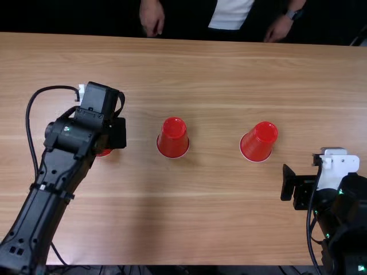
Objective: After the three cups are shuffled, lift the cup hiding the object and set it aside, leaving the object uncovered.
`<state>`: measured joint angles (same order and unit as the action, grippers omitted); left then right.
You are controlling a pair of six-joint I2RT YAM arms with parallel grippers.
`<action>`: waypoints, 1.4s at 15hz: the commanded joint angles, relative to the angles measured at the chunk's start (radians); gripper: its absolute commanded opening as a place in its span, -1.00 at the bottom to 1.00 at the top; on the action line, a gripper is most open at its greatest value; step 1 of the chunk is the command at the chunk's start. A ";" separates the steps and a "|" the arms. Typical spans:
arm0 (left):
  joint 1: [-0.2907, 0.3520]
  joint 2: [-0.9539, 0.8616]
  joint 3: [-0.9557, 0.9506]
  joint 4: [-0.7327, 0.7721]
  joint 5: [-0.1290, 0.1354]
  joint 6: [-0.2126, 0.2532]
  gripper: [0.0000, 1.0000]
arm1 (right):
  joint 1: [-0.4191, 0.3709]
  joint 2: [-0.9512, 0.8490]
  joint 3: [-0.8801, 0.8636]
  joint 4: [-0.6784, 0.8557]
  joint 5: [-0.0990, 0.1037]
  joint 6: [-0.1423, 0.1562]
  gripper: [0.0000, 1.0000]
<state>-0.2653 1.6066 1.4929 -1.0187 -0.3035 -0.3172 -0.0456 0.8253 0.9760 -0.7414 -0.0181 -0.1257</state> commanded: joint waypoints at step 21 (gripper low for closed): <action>0.120 0.305 0.171 0.001 0.092 0.006 1.00 | 0.030 -0.015 0.027 -0.020 -0.004 -0.001 1.00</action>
<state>-0.1616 1.8793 1.6314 -1.0180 -0.2203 -0.3176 -0.0261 0.8242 0.9760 -0.7624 -0.0185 -0.1261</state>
